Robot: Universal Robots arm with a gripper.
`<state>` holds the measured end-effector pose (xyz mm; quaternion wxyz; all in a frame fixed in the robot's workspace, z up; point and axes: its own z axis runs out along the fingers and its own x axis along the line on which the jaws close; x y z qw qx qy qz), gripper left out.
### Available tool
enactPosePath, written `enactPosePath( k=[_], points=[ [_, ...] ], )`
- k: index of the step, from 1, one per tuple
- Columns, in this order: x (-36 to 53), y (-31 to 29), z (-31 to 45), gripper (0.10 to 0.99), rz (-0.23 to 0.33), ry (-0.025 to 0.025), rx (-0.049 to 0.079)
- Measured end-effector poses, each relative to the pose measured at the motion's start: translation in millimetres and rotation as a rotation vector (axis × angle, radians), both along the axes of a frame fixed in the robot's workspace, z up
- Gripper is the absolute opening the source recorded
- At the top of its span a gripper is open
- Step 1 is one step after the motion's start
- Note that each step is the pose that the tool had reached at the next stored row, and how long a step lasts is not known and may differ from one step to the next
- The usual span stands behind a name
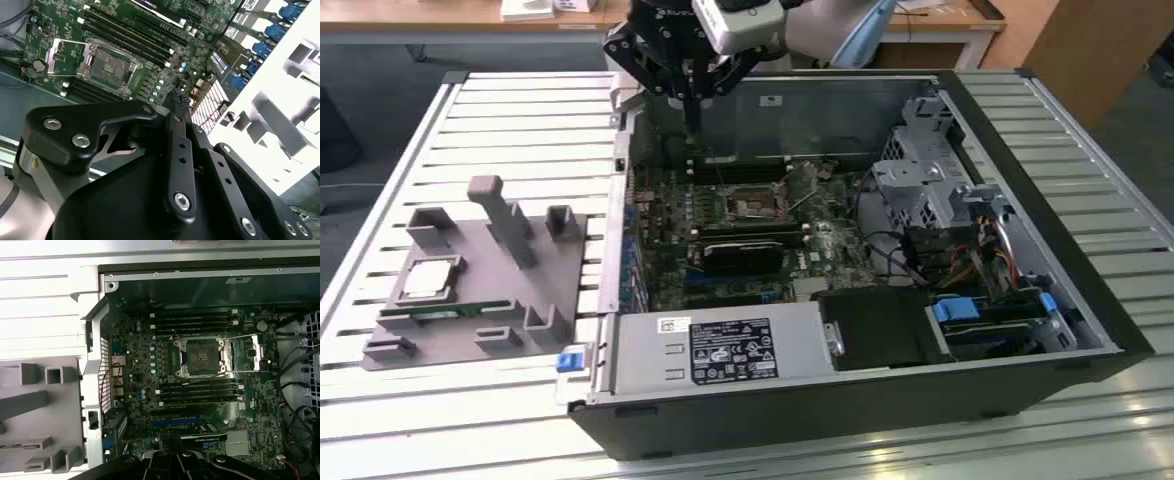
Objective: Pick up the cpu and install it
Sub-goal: 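Reach for the cpu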
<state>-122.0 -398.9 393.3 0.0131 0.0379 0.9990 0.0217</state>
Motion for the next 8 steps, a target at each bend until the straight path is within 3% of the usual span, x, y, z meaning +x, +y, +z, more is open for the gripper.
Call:
enactPosePath(
  k=[8],
  points=[
    [-2.7, 0.0, 0.0, 0.106, 0.000, 0.0000, 0.000]
  ],
)
